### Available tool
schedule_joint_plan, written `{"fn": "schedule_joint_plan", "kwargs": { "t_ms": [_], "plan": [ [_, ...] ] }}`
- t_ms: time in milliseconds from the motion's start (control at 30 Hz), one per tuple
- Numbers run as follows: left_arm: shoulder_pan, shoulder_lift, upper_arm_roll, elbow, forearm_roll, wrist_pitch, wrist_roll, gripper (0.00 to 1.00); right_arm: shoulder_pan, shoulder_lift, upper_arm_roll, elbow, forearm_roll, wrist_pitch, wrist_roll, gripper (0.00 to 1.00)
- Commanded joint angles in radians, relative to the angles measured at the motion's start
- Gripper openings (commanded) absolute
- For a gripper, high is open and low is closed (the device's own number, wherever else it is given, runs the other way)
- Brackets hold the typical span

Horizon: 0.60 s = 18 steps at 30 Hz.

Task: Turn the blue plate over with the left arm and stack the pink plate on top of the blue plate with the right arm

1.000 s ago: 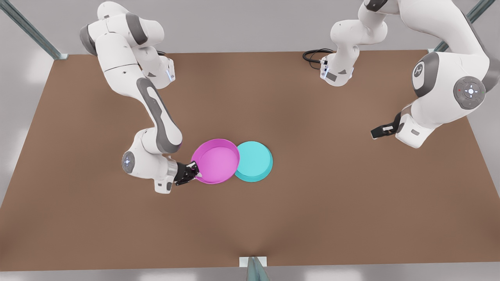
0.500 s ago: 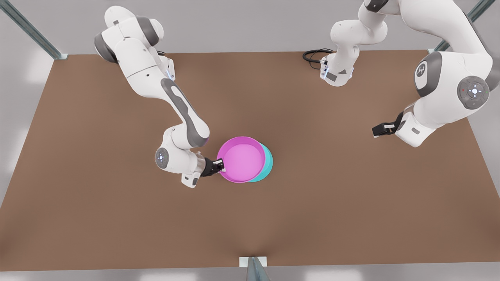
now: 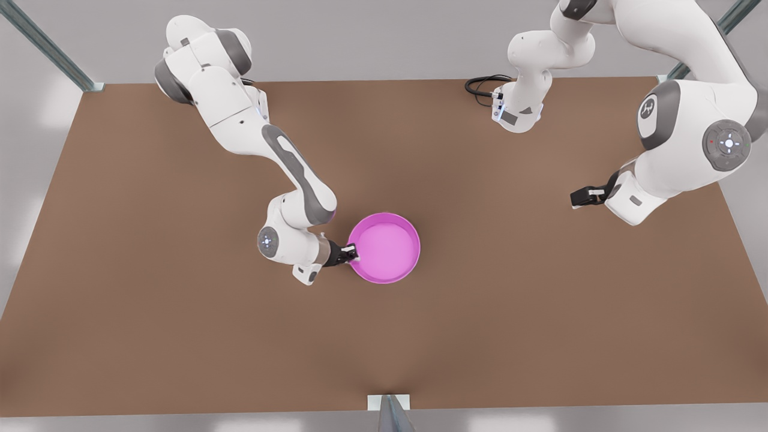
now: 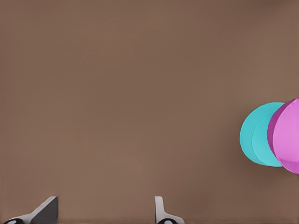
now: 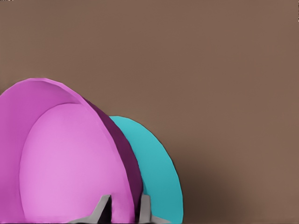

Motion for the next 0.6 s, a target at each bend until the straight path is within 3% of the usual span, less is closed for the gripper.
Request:
{"fn": "schedule_joint_plan", "kwargs": {
  "t_ms": [0, 200, 300, 400, 467, 567],
  "plan": [
    [0.001, -0.002, -0.001, 0.001, 0.000, -0.007, 0.034, 1.00, 0.000, -0.001, 0.001, 0.001, -0.002, 0.010, 0.127, 1.00],
    [0.001, -0.002, -0.001, 0.001, 0.002, -0.007, 0.034, 1.00, -0.017, -0.053, -0.006, 0.033, -0.015, -0.009, 0.127, 1.00],
    [0.001, -0.011, 0.004, 0.002, 0.000, -0.009, 0.039, 1.00, -0.132, -0.148, -0.059, 0.155, -0.196, -0.308, 0.133, 1.00],
    [0.001, -0.005, 0.004, 0.093, -0.002, -0.090, 0.040, 1.00, -0.130, -0.165, -0.156, 0.462, -0.651, -0.776, 0.110, 1.00],
    [0.001, -0.005, 0.001, 0.093, -0.003, -0.102, 0.042, 1.00, -0.133, -0.172, -0.164, 0.547, -0.780, -0.906, 0.042, 1.00],
    [0.001, -0.008, -0.002, 0.093, -0.006, -0.137, 0.048, 1.00, -0.188, -0.327, -0.234, 0.541, -0.806, -0.925, -0.067, 1.00]
  ]
}}
